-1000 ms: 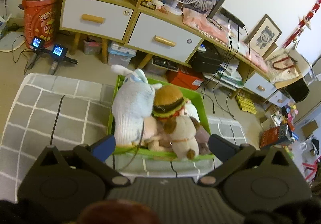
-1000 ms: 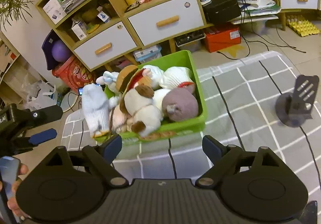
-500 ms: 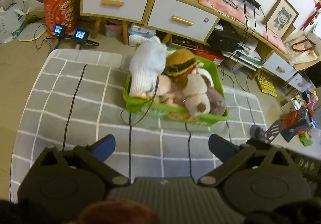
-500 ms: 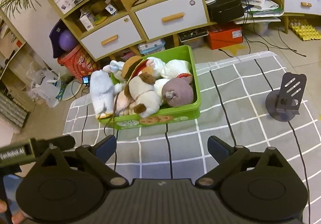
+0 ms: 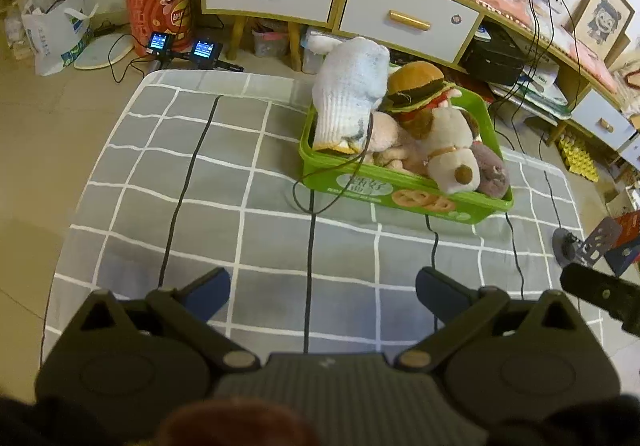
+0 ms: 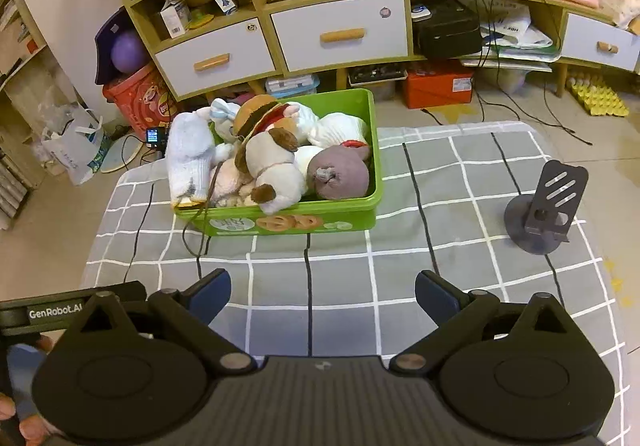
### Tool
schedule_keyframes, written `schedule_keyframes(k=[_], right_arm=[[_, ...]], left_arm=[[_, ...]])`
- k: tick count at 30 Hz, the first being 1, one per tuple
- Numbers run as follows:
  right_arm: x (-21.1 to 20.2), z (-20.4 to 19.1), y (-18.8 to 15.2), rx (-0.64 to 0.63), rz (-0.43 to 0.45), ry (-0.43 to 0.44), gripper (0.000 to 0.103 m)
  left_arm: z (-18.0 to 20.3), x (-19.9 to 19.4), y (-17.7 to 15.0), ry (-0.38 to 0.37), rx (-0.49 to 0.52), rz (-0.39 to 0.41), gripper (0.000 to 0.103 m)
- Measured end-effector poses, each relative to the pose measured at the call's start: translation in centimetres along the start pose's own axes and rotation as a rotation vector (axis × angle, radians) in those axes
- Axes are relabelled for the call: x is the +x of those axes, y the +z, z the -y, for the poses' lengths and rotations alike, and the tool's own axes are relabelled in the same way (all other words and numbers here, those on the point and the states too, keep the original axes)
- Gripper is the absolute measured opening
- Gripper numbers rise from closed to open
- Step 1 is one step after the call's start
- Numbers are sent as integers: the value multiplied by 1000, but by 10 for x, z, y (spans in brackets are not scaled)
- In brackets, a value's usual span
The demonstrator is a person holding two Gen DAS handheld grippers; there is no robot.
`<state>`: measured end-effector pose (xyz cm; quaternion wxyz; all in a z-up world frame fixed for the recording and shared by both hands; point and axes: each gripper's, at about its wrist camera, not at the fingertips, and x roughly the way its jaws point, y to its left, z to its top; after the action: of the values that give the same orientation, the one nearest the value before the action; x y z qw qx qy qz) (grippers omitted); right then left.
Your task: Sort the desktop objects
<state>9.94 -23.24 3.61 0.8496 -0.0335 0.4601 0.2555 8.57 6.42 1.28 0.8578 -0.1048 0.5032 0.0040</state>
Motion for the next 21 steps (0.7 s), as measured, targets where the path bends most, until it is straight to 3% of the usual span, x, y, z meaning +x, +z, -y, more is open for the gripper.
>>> schedule_keyframes(k=[21], right_arm=[[3, 3, -3, 16, -14, -4, 100]], left_arm=[[16, -6, -7, 70, 51, 33, 102]])
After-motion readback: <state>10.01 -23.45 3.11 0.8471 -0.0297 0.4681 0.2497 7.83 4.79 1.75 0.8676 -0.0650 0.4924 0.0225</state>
